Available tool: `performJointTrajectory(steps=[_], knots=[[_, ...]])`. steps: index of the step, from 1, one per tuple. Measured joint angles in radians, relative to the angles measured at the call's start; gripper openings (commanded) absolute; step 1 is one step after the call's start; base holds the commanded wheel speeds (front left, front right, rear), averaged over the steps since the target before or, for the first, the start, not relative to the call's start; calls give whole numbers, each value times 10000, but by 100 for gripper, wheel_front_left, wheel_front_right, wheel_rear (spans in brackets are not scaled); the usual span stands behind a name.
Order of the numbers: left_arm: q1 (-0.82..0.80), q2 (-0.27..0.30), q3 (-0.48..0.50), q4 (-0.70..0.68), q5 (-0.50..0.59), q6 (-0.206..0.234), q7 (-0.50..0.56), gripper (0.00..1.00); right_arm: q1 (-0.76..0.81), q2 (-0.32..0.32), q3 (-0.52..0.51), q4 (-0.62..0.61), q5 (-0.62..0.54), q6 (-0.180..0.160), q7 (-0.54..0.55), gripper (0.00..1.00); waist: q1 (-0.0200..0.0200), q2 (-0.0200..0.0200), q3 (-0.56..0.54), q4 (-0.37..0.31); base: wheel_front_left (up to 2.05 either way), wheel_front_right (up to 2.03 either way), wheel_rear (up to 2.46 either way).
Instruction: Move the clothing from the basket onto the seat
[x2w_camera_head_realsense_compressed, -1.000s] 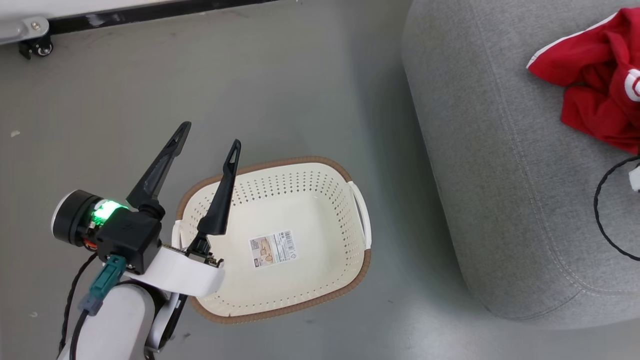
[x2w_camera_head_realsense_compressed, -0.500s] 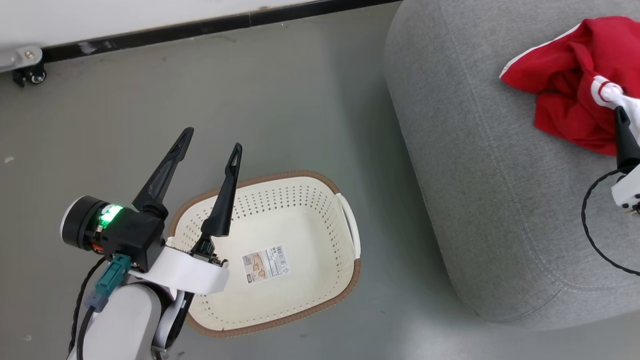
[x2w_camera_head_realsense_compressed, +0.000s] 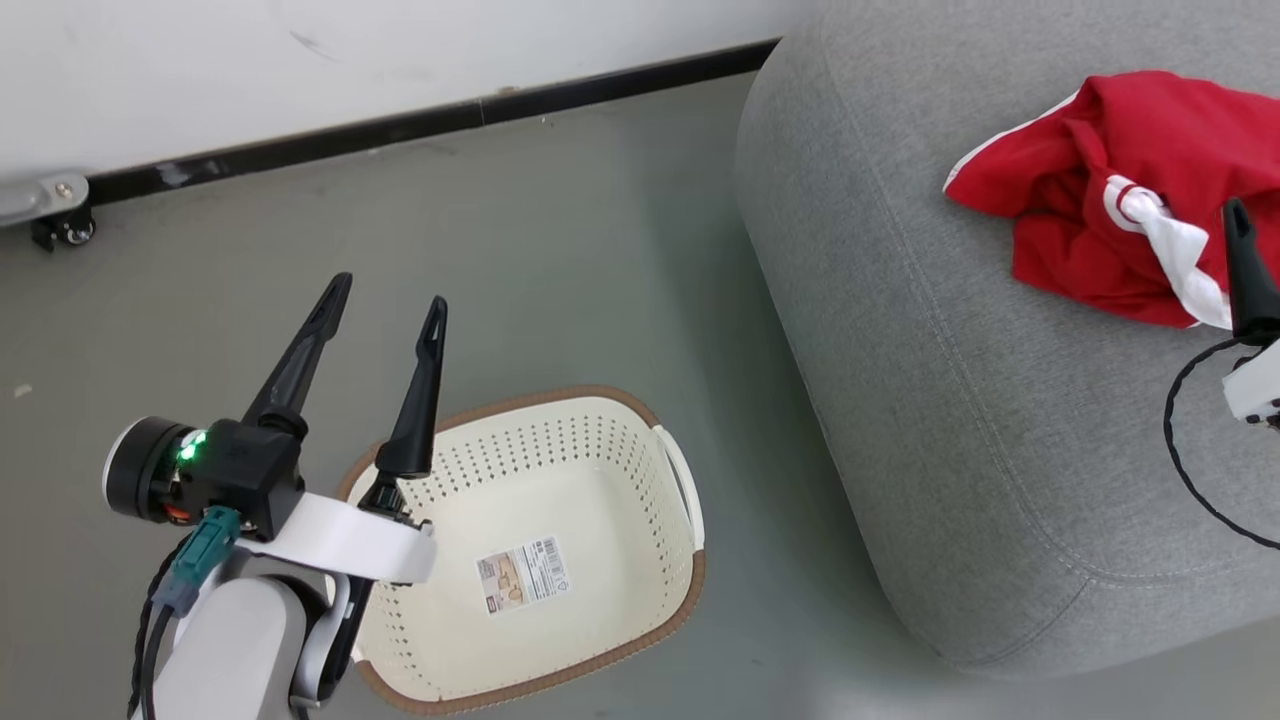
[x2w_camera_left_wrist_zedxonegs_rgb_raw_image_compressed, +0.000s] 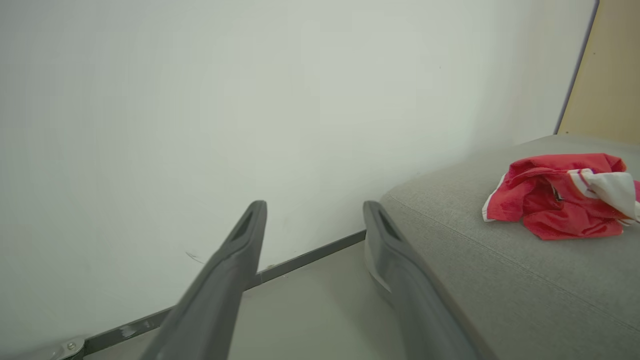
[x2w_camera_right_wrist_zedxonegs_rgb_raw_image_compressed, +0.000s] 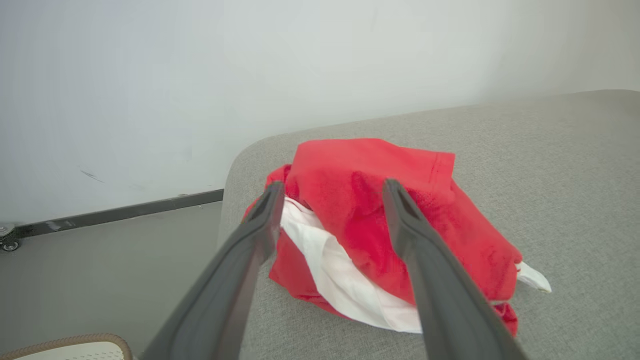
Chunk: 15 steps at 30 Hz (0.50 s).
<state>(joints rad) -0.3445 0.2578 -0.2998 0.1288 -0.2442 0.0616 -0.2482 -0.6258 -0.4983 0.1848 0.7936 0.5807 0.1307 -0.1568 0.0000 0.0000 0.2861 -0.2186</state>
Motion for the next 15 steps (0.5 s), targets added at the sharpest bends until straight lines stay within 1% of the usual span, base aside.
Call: performJointTrajectory(steps=[8, 15], knots=[[468, -67, 410, 186, -86, 219, -73, 100, 207, -31, 6, -625, 268, 0, -326, 100, 0, 0, -517, 75, 0, 0, 0], [918, -111, 989, 123, -119, 623, -73, 100, 313, 42, 58, -1279, 111, 0, -552, 100, 0, 0, -941, 349, 0, 0, 0]])
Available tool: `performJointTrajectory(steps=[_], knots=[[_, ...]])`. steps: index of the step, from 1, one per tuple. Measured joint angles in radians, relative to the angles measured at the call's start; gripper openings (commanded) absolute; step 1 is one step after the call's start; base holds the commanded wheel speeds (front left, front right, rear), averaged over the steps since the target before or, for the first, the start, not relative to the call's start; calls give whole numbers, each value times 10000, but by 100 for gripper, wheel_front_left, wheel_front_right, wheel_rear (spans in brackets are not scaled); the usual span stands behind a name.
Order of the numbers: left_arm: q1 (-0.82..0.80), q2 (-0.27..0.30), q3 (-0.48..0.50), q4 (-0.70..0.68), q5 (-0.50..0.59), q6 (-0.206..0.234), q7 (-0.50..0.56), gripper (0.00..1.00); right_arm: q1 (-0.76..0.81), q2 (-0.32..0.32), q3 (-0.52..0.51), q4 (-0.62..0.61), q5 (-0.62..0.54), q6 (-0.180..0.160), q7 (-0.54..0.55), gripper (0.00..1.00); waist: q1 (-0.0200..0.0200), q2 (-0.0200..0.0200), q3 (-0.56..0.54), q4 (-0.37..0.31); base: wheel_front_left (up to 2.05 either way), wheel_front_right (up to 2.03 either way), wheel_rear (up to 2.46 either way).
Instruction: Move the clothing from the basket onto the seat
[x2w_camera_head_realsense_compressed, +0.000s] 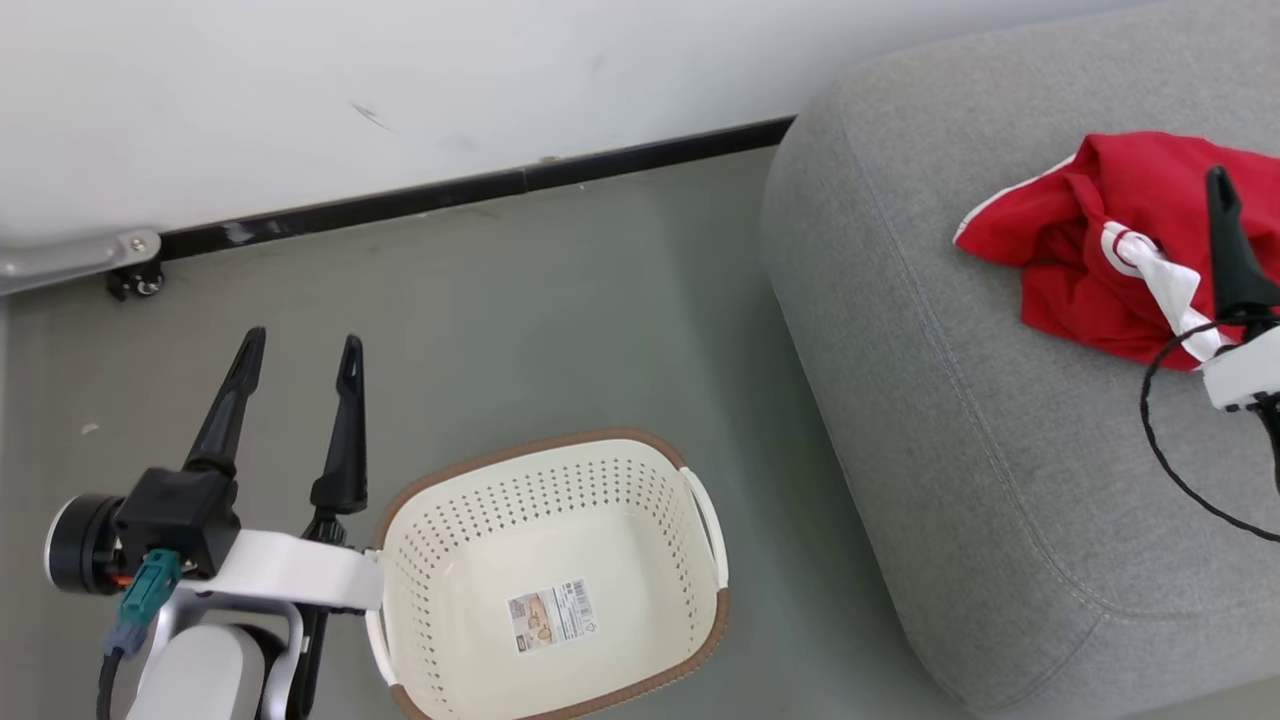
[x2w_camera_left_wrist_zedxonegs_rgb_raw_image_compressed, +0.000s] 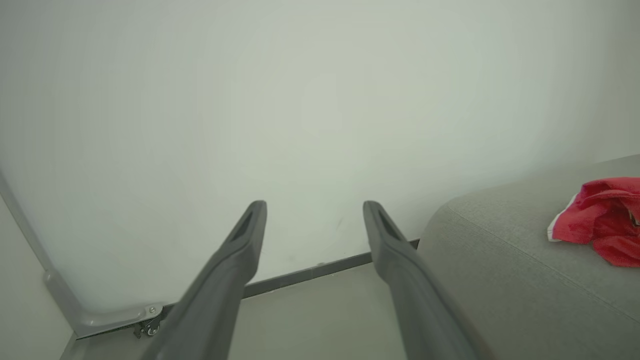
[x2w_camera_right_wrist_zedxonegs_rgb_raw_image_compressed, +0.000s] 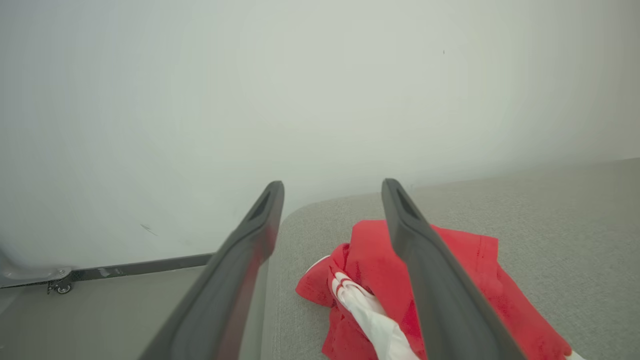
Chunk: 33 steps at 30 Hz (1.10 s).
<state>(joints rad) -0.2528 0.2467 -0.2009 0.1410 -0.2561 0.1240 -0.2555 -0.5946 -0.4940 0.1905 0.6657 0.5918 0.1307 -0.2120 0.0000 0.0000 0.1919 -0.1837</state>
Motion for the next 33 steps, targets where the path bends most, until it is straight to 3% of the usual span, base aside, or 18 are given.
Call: performJointTrajectory(steps=[17, 33], knots=[[1308, -345, 694, -161, -146, 443, 0, 100, 910, 1509, -109, -1164, -754, 0, -261, 100, 0, 0, -970, 956, 0, 0, 0], [2169, -677, 537, -259, -35, 445, 0, 100, 3014, 2754, -407, -1657, -1789, 0, -272, 100, 0, 0, -1768, 1597, 0, 0, 0]])
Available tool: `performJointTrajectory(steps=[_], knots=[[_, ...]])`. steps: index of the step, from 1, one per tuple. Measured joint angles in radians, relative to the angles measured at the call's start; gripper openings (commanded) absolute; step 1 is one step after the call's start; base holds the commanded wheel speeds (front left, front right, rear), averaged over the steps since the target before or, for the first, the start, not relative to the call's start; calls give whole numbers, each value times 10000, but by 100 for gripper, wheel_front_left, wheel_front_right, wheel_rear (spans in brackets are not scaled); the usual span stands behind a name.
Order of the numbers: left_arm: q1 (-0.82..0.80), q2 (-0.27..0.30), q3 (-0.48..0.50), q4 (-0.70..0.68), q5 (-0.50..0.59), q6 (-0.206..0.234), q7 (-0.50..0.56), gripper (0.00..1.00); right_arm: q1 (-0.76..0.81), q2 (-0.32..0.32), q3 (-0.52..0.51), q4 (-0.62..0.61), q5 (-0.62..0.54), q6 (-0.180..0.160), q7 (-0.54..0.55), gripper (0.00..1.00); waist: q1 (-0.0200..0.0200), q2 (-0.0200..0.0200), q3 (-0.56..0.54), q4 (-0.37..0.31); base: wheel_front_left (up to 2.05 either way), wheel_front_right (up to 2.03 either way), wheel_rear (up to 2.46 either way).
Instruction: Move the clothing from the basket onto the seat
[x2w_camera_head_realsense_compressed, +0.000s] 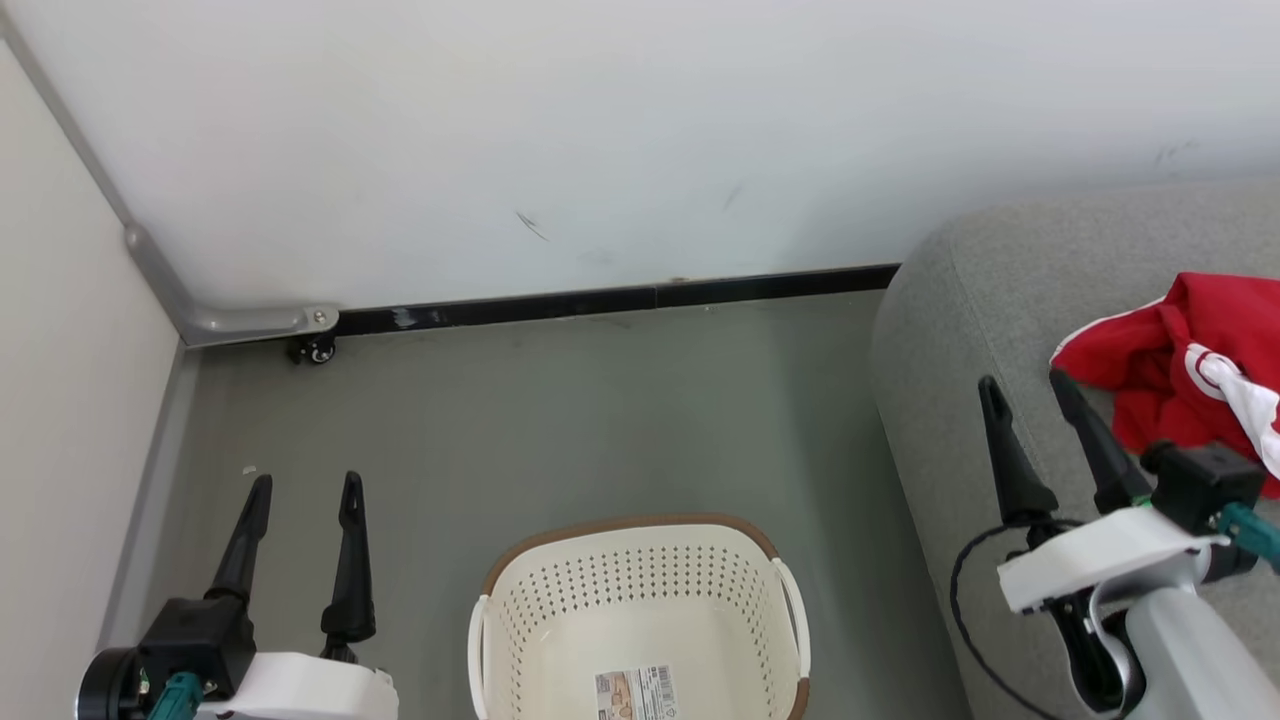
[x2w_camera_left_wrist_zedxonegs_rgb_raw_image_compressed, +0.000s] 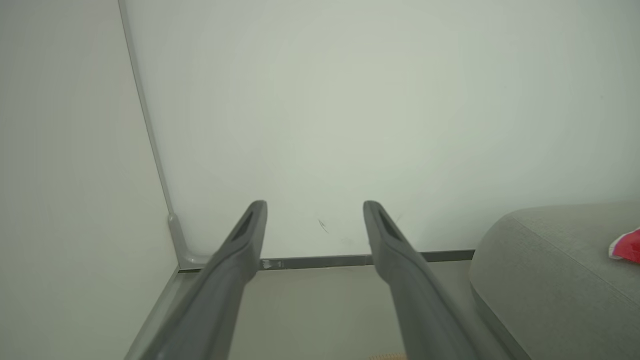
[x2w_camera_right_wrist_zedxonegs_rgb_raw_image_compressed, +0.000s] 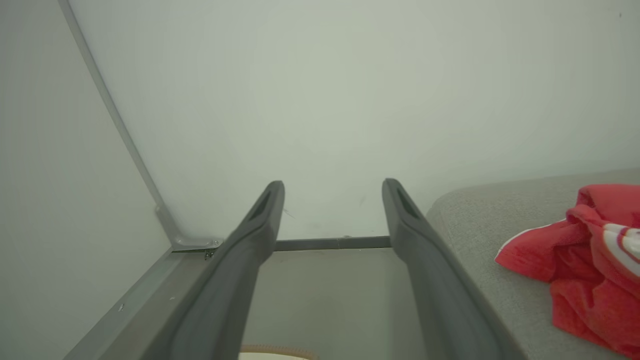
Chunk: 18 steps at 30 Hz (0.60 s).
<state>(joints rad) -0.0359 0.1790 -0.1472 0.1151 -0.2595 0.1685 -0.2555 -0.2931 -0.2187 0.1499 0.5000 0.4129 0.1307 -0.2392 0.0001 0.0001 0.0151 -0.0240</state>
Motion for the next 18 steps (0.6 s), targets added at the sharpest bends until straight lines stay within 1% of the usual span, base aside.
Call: performJointTrajectory(steps=[13, 18], knots=[[438, -96, -50, 165, 178, -13, 0, 100, 1799, 988, -757, -861, -727, 0, -73, 100, 0, 0, -546, 376, 0, 0, 0], [566, -88, -130, 343, 284, -13, 2, 100, 2216, 1367, -817, -1198, -1120, 0, -73, 100, 0, 0, -678, 429, 0, 0, 0]])
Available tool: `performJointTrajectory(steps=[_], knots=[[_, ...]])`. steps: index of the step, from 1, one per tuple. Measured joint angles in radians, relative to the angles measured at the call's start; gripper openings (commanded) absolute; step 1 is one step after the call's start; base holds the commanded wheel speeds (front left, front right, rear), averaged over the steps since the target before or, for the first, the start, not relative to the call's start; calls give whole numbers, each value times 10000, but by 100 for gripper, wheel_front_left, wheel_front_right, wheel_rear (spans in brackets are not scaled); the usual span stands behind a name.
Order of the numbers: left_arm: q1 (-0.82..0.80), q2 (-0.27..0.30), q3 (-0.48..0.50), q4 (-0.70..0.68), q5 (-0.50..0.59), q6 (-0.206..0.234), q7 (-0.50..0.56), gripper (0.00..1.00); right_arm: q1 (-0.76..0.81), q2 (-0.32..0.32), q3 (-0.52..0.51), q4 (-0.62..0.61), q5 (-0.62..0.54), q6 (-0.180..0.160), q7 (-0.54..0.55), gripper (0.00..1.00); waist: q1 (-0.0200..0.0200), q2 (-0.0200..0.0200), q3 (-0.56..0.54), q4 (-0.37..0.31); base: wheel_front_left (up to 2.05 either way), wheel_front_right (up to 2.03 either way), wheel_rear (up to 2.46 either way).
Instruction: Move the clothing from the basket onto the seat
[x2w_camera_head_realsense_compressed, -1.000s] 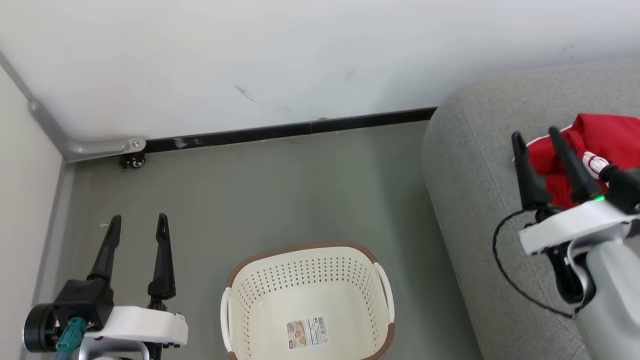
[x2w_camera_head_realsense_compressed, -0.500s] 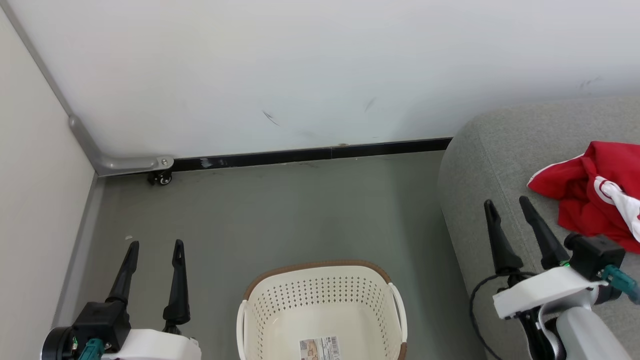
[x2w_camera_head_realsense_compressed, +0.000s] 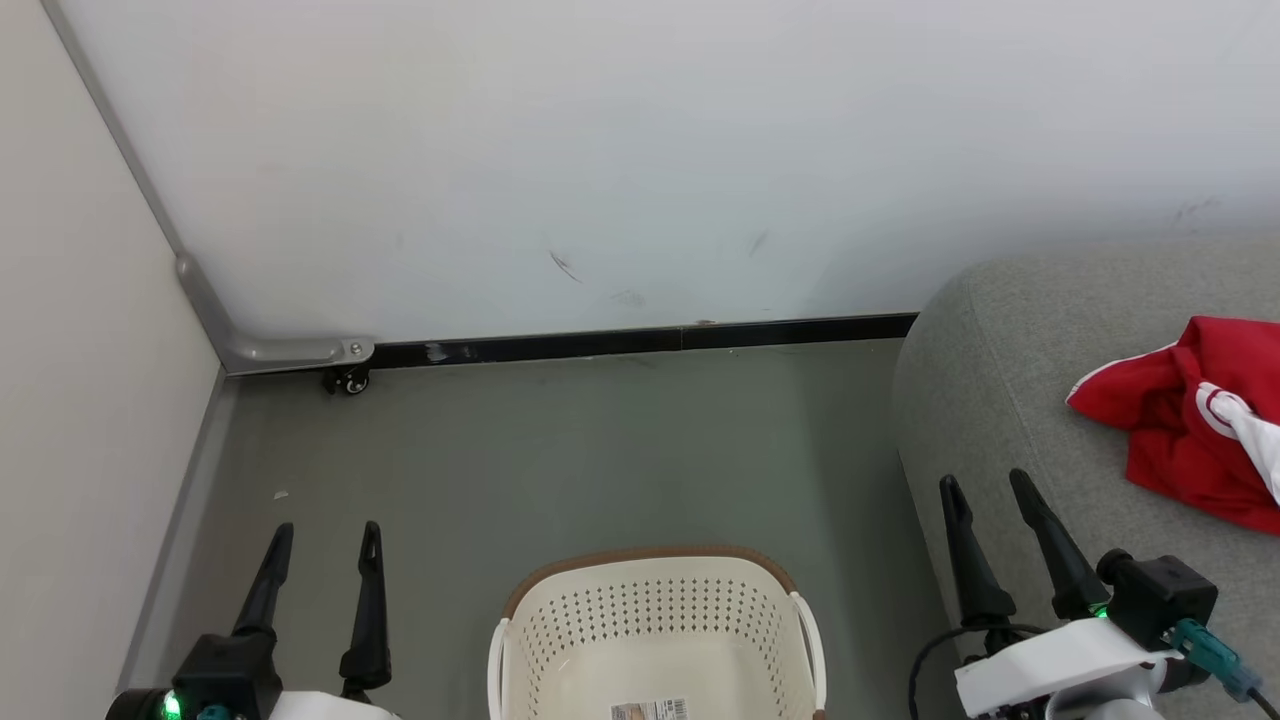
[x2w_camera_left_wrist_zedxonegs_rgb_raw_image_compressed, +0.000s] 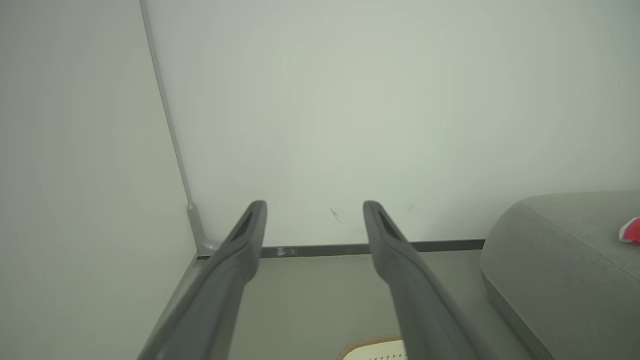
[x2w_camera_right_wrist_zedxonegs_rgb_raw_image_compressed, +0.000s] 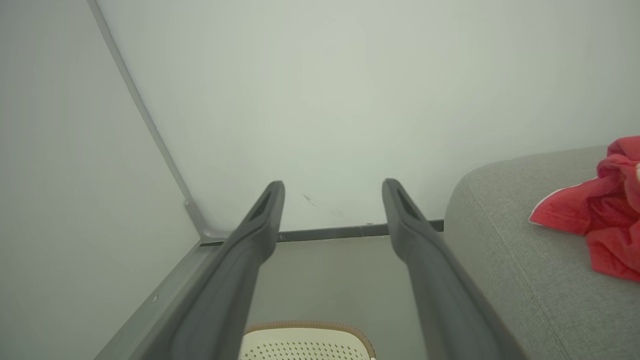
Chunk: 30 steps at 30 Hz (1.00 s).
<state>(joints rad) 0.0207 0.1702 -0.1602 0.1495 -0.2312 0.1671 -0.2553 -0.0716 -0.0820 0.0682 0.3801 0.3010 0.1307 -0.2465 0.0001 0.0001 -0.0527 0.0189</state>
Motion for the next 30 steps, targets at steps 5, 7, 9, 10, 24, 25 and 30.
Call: performJointTrajectory(steps=[5, 7, 9, 10, 24, 25, 30], knots=[[161, -100, -127, 0, 113, 2, 0, 100, 222, 82, -50, -336, -236, 0, 0, 100, -1, 0, -45, -48, 0, 0, 0], [164, -105, -127, 2, 113, 2, -2, 100, 353, 109, -81, -456, -391, 0, 0, 100, 0, 0, -39, -72, 0, 0, 0], [164, -107, -127, 4, 113, 2, -2, 100, 468, 130, -157, -562, -541, 0, 0, 100, 0, 0, -23, -92, 0, 0, 0], [164, -105, -127, 6, 113, 2, 0, 100, 523, 134, -194, -602, -589, 0, 0, 100, 0, 0, -13, -100, 0, 0, 0], [164, -165, -100, 8, 109, 0, 0, 100, 988, 280, -313, -1304, -823, 0, 153, 100, -1, 0, 88, -109, 0, 0, 0], [164, -176, -104, 8, 107, 0, 0, 100, 990, 288, -311, -1348, -826, 0, 176, 100, 0, 0, 88, -109, 0, 0, 0], [163, -203, -77, 36, 54, 0, 0, 100, 1067, 301, -316, -1565, -834, 0, 203, 100, 0, 0, 80, -113, 0, 0, 0]])
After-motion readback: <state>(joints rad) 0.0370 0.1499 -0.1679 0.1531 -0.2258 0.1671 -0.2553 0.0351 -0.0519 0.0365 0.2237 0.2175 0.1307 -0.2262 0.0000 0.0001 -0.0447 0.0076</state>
